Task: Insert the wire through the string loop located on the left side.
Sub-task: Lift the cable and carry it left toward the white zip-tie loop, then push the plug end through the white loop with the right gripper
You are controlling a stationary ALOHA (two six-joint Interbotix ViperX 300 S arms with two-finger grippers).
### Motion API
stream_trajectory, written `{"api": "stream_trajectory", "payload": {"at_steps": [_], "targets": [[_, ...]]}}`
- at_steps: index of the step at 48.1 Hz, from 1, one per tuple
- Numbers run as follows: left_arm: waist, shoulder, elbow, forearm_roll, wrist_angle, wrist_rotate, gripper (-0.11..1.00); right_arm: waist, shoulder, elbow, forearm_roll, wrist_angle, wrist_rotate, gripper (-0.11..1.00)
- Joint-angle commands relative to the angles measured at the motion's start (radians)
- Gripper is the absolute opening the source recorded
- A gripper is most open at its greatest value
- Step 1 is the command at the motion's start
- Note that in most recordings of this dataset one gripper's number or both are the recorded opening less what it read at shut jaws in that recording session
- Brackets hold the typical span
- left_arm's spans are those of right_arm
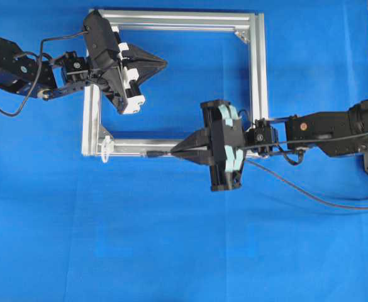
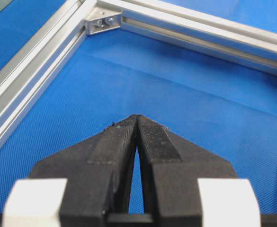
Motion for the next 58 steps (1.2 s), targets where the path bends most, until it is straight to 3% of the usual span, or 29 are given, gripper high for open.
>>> {"api": "stream_trajectory", "payload": {"at_steps": [1, 16, 44, 58], "targets": [[-0.003, -0.034, -0.009, 0.002, -0.006, -0.002, 0.0, -0.015, -0.032, -0.008, 0.0, -0.011, -0.005, 0.0], [-0.005, -0.034, -0.012, 0.002, -0.006, -0.002, 0.0, -0.025, -0.012, -0.025, 0.0, -0.018, -0.006, 0.0], [-0.003, -0.034, -0.012, 0.002, -0.006, -0.002, 0.0, -0.025, 0.152, -0.206, -0.008, -0.017, -0.008, 0.0], [-0.005, -0.034, -0.009, 0.002, -0.006, -0.002, 0.0, -0.025, 0.164, -0.222, -0.011, -0.018, -0.008, 0.0]]}}
